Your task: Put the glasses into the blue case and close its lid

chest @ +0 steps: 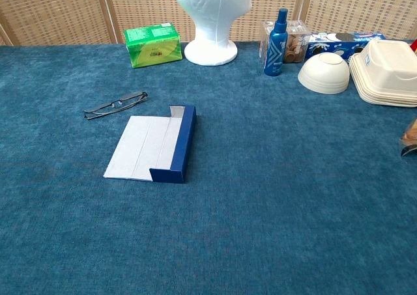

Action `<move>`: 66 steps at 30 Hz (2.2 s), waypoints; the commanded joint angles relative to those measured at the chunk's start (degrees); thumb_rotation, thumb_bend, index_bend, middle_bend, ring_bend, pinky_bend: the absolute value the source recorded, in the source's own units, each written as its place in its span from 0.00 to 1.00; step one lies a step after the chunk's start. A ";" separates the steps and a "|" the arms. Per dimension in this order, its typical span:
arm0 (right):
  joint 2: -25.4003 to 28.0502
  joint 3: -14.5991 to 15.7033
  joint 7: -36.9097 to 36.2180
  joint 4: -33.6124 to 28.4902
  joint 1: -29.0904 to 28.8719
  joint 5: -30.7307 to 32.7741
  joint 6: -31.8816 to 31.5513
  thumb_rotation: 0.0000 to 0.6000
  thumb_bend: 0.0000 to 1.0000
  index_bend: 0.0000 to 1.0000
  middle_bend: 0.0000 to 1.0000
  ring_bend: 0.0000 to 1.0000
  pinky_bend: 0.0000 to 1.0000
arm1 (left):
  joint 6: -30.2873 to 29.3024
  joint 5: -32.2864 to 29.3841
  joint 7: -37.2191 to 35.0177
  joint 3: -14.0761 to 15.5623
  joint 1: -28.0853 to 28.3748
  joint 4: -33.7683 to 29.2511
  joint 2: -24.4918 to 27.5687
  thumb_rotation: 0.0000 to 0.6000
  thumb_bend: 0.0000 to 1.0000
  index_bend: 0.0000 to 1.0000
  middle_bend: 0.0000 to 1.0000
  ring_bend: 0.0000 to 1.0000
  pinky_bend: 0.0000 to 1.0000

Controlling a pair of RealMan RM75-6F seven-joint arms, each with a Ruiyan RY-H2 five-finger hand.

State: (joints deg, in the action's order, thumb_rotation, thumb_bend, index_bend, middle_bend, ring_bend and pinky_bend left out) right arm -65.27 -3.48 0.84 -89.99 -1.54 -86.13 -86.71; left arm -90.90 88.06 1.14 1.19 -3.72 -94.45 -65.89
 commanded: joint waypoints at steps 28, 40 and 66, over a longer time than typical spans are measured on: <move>0.16 0.11 -0.63 0.17 0.96 0.45 -1.00 0.90 0.26 0.00 0.13 0.00 0.13 | 5.67 -1.17 -2.35 -0.72 3.33 -3.40 2.54 1.00 0.23 0.19 0.08 0.00 0.00; 0.41 0.02 -1.41 0.60 1.84 1.93 -1.17 0.90 0.27 0.00 0.13 0.00 0.13 | 22.48 -11.76 -4.28 -4.83 12.86 -10.36 6.97 1.00 0.23 0.20 0.08 0.01 0.00; 1.04 -0.58 -2.18 1.08 3.65 3.94 -2.18 0.90 0.26 0.00 0.13 0.00 0.13 | 42.32 -43.80 9.00 -14.65 37.65 1.51 -4.75 1.00 0.27 0.35 0.08 0.01 0.00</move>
State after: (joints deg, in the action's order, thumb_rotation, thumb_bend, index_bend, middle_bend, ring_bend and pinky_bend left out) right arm -64.23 -4.07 -1.34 -88.91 2.11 -82.19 -88.89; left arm -49.71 46.20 8.43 -13.10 32.06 -94.79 -68.97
